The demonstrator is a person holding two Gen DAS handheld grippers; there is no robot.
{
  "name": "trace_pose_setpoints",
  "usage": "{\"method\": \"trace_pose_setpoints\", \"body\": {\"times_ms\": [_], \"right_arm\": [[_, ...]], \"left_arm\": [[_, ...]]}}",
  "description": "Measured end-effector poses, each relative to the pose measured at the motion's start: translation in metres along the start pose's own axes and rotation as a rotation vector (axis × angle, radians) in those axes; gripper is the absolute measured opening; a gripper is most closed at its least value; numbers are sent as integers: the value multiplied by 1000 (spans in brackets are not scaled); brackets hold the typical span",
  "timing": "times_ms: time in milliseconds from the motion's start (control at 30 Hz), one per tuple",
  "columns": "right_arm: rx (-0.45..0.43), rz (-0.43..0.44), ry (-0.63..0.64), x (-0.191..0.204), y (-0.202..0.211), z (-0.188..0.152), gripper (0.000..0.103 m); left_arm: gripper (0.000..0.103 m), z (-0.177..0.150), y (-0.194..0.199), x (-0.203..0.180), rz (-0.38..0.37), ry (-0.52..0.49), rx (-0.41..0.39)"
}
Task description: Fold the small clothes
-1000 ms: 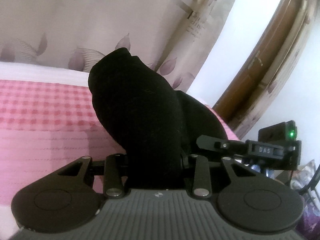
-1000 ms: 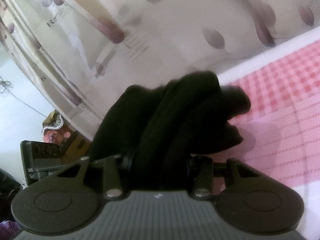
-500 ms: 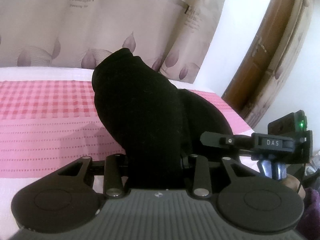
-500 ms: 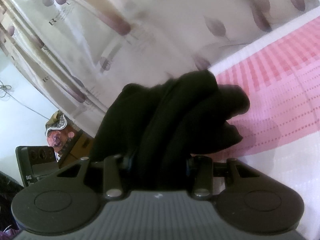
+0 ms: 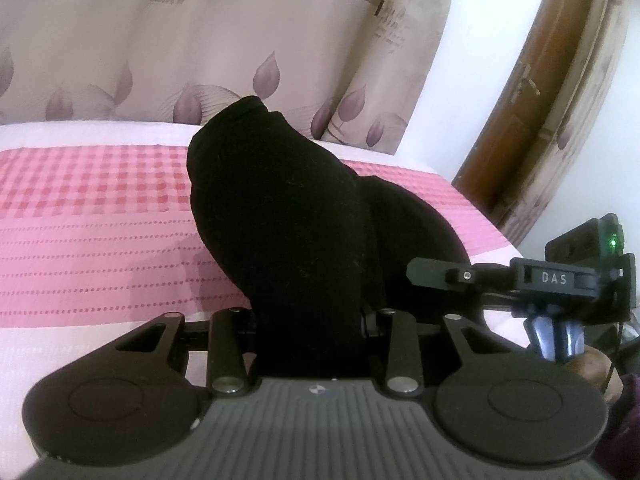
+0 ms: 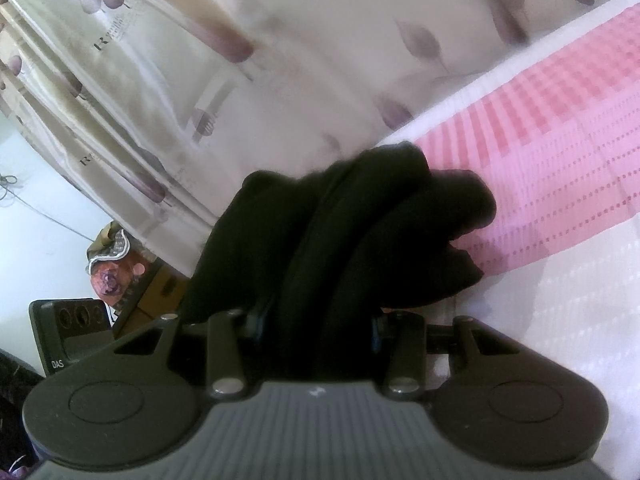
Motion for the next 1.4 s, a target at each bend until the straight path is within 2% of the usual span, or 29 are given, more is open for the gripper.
{"method": "trace_pose_setpoints", "body": {"times_ms": [433,667,833,967,1033,1067,1133,1267,1400], "right_arm": [[3,-33,-10,-12,-7,-6,43],[20,-163,168,-9,-9,-21,44],[26,-251,231,-18,-8,-35,44],[11,-273,235,-21,-6,-40,49],[6,-288,247,-20,-6,-41,51],[3,-299,259,-19,-6,-41,53],[-2,-329,290,-18,-5,-44,62],[-18,-384,332,-16,-2,-47,73],[-99,-412,407,1,13,-50,75]], "left_arm": [[39,-15,-20,19,39,41,32],[44,-20,-24,24,74,36,20],[56,-26,-27,27,119,26,3],[67,-30,-28,29,158,21,-21],[82,-31,-27,30,199,10,-41],[86,-32,-27,31,222,-1,-55],[97,-32,-23,30,273,-45,-91],[102,-32,-19,25,343,-112,-131],[103,-29,-2,16,416,-161,-213]]}}
Point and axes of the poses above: each gripper's, at about its wrist camera, not at the fingertips, and y roughly against the way its jaws point, x to its left, z to its top, the point moved 8 cm from there along -y, roughly the way its jaws point, and after that the axes turned 1 degree about -x, right-handed, at the moved point
